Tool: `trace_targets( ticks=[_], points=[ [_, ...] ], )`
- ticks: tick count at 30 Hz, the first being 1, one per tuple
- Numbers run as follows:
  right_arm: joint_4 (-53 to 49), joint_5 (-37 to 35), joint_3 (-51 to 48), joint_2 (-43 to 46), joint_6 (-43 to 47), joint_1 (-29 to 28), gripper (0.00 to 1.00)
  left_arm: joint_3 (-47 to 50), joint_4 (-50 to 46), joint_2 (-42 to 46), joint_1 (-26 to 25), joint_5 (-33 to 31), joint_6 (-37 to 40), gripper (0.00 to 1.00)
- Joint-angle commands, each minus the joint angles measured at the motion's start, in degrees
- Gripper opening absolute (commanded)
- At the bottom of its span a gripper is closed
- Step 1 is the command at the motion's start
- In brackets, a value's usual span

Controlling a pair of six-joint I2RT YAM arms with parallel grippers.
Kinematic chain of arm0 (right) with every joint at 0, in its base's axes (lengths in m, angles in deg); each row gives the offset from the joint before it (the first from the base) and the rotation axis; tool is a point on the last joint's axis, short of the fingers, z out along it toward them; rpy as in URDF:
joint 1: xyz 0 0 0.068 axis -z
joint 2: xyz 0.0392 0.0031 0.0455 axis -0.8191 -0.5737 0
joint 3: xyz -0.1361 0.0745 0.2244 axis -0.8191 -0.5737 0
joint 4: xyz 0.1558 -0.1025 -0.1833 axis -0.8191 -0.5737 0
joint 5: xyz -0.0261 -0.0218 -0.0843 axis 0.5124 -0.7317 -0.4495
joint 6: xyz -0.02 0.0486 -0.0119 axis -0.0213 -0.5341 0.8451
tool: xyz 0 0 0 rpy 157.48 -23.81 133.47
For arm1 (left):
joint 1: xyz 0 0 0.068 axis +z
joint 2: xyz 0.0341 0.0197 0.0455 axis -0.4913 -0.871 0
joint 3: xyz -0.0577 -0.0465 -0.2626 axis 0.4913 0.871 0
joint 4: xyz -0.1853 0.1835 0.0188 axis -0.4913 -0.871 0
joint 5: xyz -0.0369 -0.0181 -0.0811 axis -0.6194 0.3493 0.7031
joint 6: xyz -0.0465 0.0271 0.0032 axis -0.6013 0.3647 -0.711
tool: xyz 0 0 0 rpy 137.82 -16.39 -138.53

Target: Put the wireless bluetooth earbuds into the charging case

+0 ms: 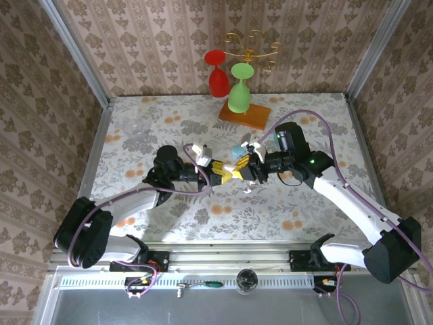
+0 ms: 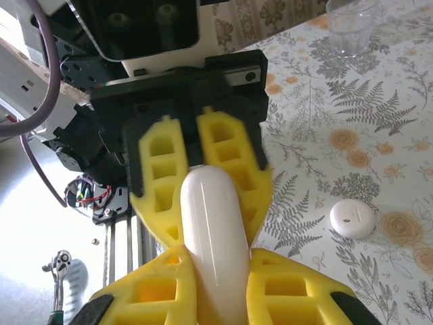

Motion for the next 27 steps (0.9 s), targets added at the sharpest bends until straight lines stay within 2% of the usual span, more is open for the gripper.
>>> trace_targets(
  ticks=[1, 3, 4, 5, 7, 13, 21, 25, 27],
  points=[
    [3.8, -3.2, 0.1, 0.9, -2.3, -0.2, 0.21, -0.6, 0.4, -0.8, -0.3, 1.3, 0.5, 0.0],
    [5.7, -7.1, -0.3, 1.1, -4.1, -0.2, 0.44, -0.7, 0.7, -0.6, -0.3, 1.6, 0.5, 0.0],
    [6.3, -9.1, -0.5, 1.1, -4.7, -0.2, 0.51, -0.8, 0.8, -0.5, -0.3, 1.7, 0.6, 0.0],
    [7.2, -11.7, -0.5, 1.1, -5.4, -0.2, 0.58, -0.8, 0.7, -0.4, -0.3, 1.8, 0.7, 0.0],
    [8.0, -15.8, -0.5, 1.1, -6.8, -0.2, 0.64, -0.7, 0.7, -0.3, -0.2, 2.0, 1.3, 0.0],
    [13.4, -21.7, -1.8, 2.8, -13.3, 2.0, 0.71, 0.5, 0.8, -0.2, 0.0, 1.5, 4.1, 0.0],
    [14.5, -20.0, -3.4, 4.9, -18.5, 2.8, 0.74, 2.8, 3.6, -0.2, 1.7, 0.3, 6.0, 0.0],
    [13.1, -27.1, -4.8, 5.5, -26.1, 3.8, 0.73, 5.8, 8.8, -0.1, 4.0, -0.9, 5.0, 0.0],
    [7.7, -31.1, -4.1, 3.9, -28.6, 4.3, 0.72, 7.4, 11.2, 0.5, 5.3, -2.5, 4.9, 0.0]
  ],
)
